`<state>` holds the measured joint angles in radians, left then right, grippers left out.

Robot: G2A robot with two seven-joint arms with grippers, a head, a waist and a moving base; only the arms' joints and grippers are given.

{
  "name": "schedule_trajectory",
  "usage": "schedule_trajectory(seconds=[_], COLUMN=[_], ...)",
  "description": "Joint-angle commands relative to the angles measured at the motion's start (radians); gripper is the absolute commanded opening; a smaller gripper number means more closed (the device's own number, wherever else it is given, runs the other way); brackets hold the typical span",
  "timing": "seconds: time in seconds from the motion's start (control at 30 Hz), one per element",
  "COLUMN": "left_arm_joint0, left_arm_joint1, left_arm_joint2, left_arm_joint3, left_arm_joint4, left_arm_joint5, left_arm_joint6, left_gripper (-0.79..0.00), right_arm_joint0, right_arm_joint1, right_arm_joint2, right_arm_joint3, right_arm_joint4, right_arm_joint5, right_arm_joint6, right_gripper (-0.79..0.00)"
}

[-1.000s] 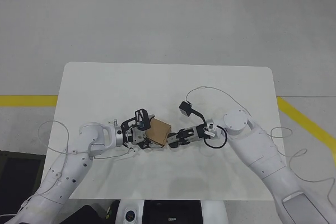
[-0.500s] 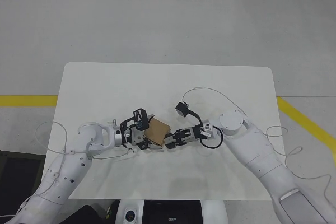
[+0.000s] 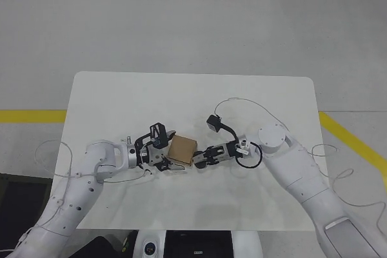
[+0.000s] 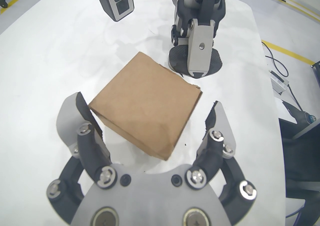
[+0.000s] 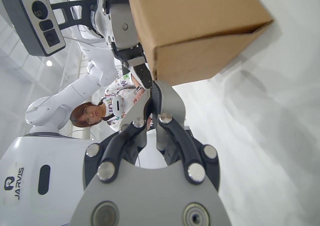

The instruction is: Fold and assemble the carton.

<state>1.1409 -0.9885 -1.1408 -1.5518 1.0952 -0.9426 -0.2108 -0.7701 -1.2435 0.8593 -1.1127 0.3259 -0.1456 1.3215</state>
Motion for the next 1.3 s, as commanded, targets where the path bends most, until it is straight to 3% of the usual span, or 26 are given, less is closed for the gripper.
schedule_trajectory(seconds=[0.0,0.27,0.47,0.57,0.63,0.73,0.77,0.8,0.83,0.87,1.07,1.27], left_arm_joint0=[0.009,0.037,0.026,0.009,-0.006,-0.035,-0.046,-0.059,-0.071,-0.083,-0.15,-0.203], left_arm_joint1=[0.004,0.027,0.039,0.041,0.042,0.042,0.042,0.042,0.042,0.042,0.043,0.045], left_arm_joint2=[-0.014,-0.103,-0.177,-0.198,-0.208,-0.214,-0.215,-0.217,-0.219,-0.22,-0.225,-0.231], left_arm_joint3=[-0.002,-0.027,-0.052,-0.047,-0.031,-0.001,0.011,0.023,0.037,0.051,0.126,0.189], left_arm_joint4=[-0.031,-0.203,-0.302,-0.306,-0.3,-0.283,-0.277,-0.271,-0.268,-0.265,-0.247,-0.241], left_arm_joint5=[-0.009,-0.007,0.097,0.143,0.164,0.178,0.18,0.182,0.184,0.188,0.196,0.175], left_arm_joint6=[-0.011,-0.114,-0.184,-0.195,-0.195,-0.196,-0.198,-0.2,-0.2,-0.2,-0.199,-0.195], left_gripper=[0.0,0.0,0.0,0.0,0.0,0.0,0.0,0.0,0.0,0.0,0.0,0.0], right_arm_joint0=[-0.007,-0.025,-0.024,-0.019,-0.011,0.001,0.005,0.007,0.009,0.012,0.031,0.047], right_arm_joint1=[0.007,0.028,0.042,0.051,0.058,0.067,0.07,0.073,0.075,0.077,0.084,0.095], right_arm_joint2=[0.015,0.085,0.155,0.197,0.227,0.272,0.285,0.297,0.308,0.318,0.362,0.403], right_arm_joint3=[-0.005,-0.03,-0.023,-0.011,0.002,0.031,0.041,0.051,0.063,0.073,0.142,0.164], right_arm_joint4=[-0.009,-0.04,-0.097,-0.141,-0.185,-0.251,-0.276,-0.294,-0.308,-0.325,-0.425,-0.623], right_arm_joint5=[0.0,-0.111,-0.28,-0.365,-0.419,-0.486,-0.507,-0.527,-0.544,-0.56,-0.654,-0.713], right_arm_joint6=[-0.006,-0.069,-0.199,-0.27,-0.324,-0.414,-0.445,-0.476,-0.504,-0.53,-0.69,-0.868], right_gripper=[-0.785,-0.785,-0.785,-0.745,-0.646,-0.622,-0.542,-0.428,-0.163,0.0,0.0,0.0])
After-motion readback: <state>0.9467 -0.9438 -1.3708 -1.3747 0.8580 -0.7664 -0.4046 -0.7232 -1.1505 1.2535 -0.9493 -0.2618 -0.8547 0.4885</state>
